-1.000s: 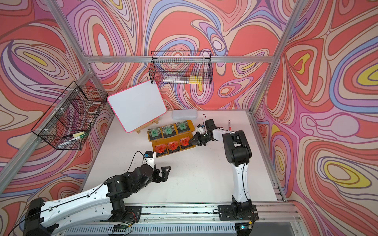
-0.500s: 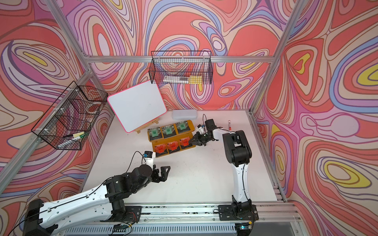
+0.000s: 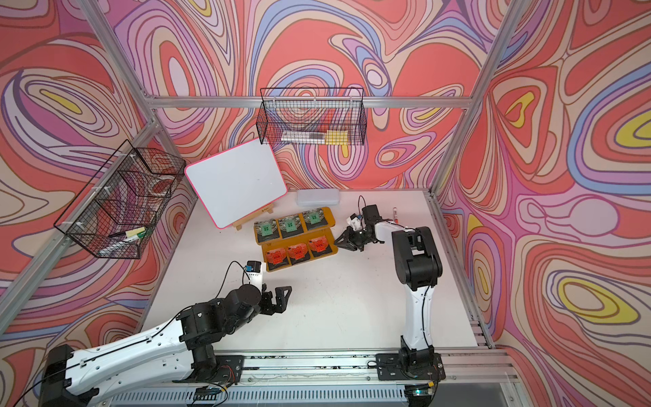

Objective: Place the tea bags on the shelf by color
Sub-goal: Place the tea bag on the shelf.

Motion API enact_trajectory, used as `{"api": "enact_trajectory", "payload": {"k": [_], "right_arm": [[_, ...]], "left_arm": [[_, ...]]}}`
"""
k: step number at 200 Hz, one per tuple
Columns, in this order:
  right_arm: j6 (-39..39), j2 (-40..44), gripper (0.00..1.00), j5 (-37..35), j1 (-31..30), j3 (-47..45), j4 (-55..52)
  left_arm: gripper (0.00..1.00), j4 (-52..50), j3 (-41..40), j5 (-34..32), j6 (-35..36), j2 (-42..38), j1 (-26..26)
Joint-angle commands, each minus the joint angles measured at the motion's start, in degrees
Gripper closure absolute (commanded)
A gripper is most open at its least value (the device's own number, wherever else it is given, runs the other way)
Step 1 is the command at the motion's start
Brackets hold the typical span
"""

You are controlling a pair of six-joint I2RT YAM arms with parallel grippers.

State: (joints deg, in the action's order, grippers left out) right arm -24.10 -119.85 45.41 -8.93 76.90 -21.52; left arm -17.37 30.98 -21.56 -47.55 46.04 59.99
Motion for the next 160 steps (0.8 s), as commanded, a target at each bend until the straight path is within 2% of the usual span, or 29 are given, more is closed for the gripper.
{"api": "enact_trajectory", "payload": {"k": [1, 26, 44, 52, 54, 58, 61, 94, 122, 146, 160], "right_arm": [[1.1, 5.8, 0.76, -3.1, 1.0, -2.4, -0.8], [1.4, 11.8, 0.72, -7.7, 1.7, -6.3, -1.3], [1.8, 16.8, 0.6, -12.4, 1.9, -8.9, -2.2], [1.9, 18.8, 0.43, -14.4, 1.9, -10.0, -2.5], [1.9, 19.8, 0.35, -14.7, 1.9, -10.2, -2.6], [2.0, 21.0, 0.07, -15.7, 2.1, -10.7, -2.7], [2.1, 21.7, 0.03, -16.4, 2.0, -11.0, -2.8], [2.7, 30.3, 0.02, -24.4, 2.1, -14.3, -3.3], [3.5, 39.2, 0.02, -32.1, 2.1, -18.1, -2.1], [4.1, 47.0, 0.02, -37.1, 2.1, -21.8, 0.2], [4.6, 51.6, 0.02, -39.3, 2.2, -24.1, 2.4]], "left_arm": [[0.01, -2.3, -0.1, -2.9, 0.8, -1.7, -0.3], [0.01, -4.1, 0.0, -7.3, 3.1, -4.3, -0.3], [0.01, -5.2, 0.0, -11.7, 6.3, -6.2, -0.3], [0.01, -5.5, 0.2, -13.6, 8.3, -7.0, -0.4], [0.01, -5.4, 0.2, -14.1, 8.8, -7.2, -0.4], [0.01, -5.5, 0.3, -15.0, 10.1, -7.5, -0.4], [0.01, -5.3, 0.3, -15.7, 11.0, -7.9, -0.4], [0.01, 1.8, -0.8, -19.3, 27.5, -11.0, -0.6], [0.01, 10.2, -4.9, -27.3, 37.3, -14.9, -0.7], [0.01, 17.6, -7.8, -31.2, 45.1, -18.2, -1.4], [0.01, 21.0, -9.0, -31.2, 49.3, -19.3, -2.5]]}}
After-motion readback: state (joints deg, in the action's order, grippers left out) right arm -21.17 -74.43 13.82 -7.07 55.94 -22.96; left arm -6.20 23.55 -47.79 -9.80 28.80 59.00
